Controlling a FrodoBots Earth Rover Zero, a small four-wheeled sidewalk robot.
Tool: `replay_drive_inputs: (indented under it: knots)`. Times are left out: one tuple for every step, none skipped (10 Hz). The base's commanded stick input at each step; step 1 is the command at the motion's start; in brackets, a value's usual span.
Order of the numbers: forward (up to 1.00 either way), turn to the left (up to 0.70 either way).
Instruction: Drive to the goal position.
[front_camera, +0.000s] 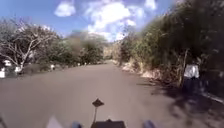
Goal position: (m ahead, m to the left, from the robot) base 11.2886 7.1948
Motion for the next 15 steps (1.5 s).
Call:
replay_drive_inputs:
  knots:
    - [0.70, -0.04]
    - [0.70, 0.00]
    - [0.70, 0.00]
    - [0.70, 0.00]
    - [0.70, 0.00]
    - [0.70, 0.00]
    - [0.70, -0.02]
    - [0.70, -0.09]
    - [0.70, -0.15]
    - [0.70, -0.22]
    - [0.70, -0.29]
    - [0.70, -0.35]
    - [0.70, -0.35]
    - [0.70, -0.35]
    - [0.70, -0.35]
